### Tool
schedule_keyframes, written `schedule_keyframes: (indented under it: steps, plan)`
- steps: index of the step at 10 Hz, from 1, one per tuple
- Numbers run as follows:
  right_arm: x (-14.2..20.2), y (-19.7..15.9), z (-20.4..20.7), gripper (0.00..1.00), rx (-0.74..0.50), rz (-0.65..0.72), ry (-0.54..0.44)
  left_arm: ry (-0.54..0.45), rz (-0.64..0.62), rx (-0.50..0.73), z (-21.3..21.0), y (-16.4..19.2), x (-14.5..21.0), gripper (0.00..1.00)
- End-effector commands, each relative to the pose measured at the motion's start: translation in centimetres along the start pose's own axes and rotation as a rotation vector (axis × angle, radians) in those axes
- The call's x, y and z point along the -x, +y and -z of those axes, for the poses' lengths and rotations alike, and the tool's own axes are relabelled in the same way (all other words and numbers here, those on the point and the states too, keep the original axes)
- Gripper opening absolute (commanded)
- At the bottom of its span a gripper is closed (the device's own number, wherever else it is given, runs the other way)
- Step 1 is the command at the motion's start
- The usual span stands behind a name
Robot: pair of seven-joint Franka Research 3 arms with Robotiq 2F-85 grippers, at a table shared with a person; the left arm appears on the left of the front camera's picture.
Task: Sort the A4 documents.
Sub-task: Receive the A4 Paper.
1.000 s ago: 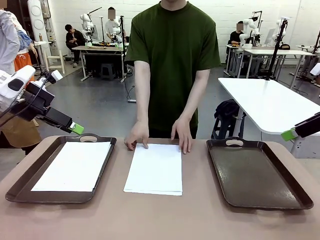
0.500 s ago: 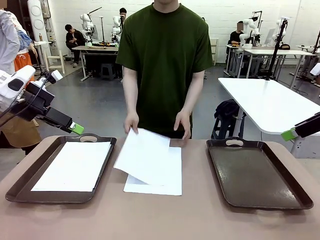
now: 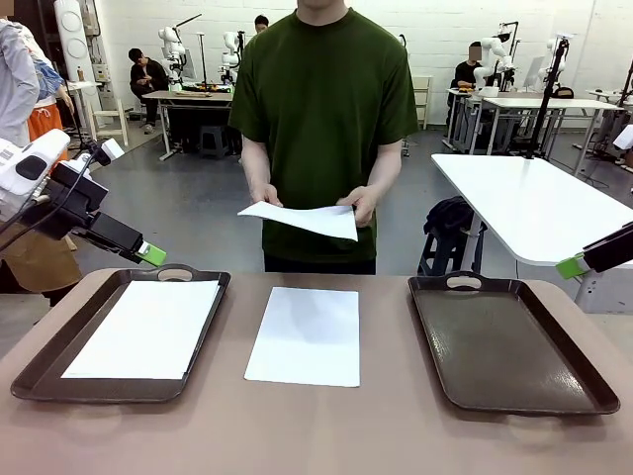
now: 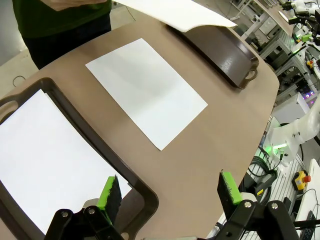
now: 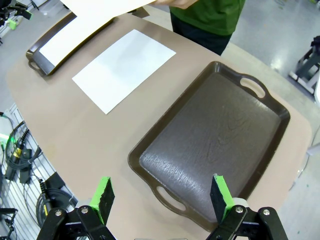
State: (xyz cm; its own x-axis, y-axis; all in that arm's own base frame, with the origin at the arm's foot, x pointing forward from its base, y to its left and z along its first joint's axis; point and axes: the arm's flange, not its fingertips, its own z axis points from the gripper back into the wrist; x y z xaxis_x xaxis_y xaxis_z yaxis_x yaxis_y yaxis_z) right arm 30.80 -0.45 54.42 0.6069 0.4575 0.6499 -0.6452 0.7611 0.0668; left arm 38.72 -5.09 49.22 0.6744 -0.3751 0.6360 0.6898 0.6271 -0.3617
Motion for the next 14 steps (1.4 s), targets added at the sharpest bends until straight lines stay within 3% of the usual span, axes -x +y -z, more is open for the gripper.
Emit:
schedule_keyframes:
  steps: [1,14]
  plan:
    - [0.00,-0.03,0.19,1.00,-0.019,0.000,-0.007,-0.004,0.009,0.001,-0.09,0.04,0.03,1.00]
    - [0.00,-0.03,0.19,1.00,-0.019,0.000,-0.007,-0.004,0.009,0.001,-0.09,0.04,0.03,1.00]
